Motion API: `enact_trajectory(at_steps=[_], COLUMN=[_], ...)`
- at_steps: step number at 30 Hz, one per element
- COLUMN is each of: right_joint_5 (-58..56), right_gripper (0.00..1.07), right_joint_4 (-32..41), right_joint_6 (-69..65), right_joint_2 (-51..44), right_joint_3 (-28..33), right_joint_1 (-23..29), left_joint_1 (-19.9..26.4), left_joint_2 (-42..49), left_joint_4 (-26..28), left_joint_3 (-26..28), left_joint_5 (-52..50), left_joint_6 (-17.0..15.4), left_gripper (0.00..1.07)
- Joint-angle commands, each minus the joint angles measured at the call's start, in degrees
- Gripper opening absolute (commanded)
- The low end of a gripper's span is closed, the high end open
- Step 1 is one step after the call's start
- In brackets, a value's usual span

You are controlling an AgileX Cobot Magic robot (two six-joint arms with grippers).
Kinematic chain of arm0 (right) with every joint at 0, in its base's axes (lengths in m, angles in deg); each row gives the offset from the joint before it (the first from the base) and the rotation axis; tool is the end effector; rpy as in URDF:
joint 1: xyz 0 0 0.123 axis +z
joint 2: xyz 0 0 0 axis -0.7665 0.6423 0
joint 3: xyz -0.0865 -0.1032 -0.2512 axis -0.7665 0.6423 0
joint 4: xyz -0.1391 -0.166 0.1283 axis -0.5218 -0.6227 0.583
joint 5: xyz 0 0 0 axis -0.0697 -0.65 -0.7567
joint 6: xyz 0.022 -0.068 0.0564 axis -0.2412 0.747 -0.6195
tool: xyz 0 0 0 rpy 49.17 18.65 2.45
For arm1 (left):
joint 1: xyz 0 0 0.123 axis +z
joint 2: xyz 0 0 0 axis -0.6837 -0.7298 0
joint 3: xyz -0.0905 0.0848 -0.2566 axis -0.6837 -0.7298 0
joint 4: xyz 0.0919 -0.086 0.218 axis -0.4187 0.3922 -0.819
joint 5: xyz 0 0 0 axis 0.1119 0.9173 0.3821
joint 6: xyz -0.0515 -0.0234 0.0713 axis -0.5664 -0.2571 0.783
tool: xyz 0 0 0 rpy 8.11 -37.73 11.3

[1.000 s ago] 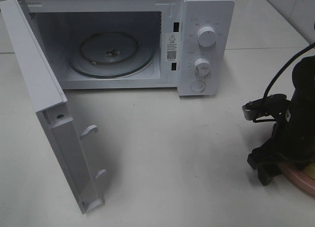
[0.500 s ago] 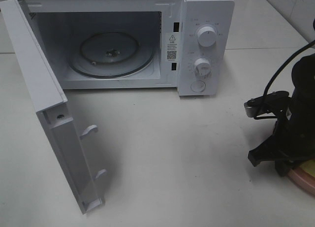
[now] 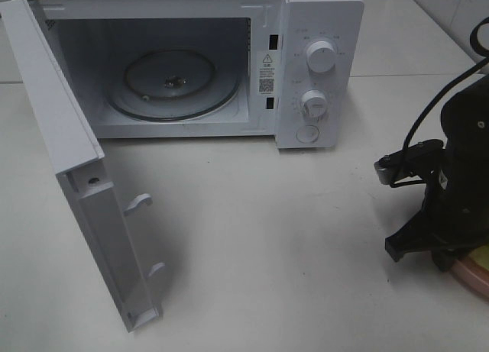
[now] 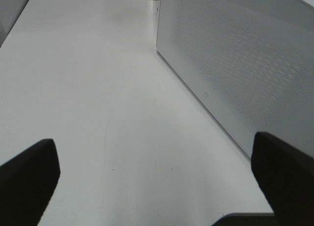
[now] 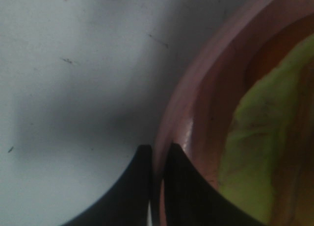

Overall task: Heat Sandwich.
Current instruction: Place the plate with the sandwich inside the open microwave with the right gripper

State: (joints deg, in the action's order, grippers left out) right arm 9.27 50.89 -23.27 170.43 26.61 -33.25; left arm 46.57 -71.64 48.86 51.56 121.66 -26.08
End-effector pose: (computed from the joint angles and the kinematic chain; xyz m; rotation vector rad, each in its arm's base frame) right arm 0.2576 0.0606 0.1175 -0.4366 3.0315 -0.2662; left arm -0.0083 -0.0104 0.2804 -0.0258 2.0383 -0.0943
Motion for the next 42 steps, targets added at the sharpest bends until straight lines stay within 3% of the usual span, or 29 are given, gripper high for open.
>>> enact_trajectory(at_steps=[1, 14, 31, 42], right_joint_5=[-1.83, -8.25, -13.98, -18.62], right_gripper=[0.00, 0.00, 0.00, 0.00], right_joint_4=[-4.58, -15.07, -14.50, -14.15], right_joint_6=[-4.70, -13.58, -12.66, -11.40], right_joint_2=[-0.17, -0.17, -6.76, -12.55], right_joint_3=[-0.11, -0.11, -0.06, 0.17], right_joint_1=[1.83, 6.99, 7.62, 15.87], left_joint_1=[-0.46, -0.46, -0.46, -0.46], left_joint_2=[0.86, 0.86, 0.86, 0.86], left_joint_4=[0.23, 0.23, 0.23, 0.23], left_joint_3=[-0.11, -0.11, -0.11, -0.11], left_joint_5=[-0.57, -0.57, -0.57, -0.57], left_joint_6=[0.11, 0.11, 0.11, 0.11], left_gripper=[1.00, 1.00, 1.00, 1.00])
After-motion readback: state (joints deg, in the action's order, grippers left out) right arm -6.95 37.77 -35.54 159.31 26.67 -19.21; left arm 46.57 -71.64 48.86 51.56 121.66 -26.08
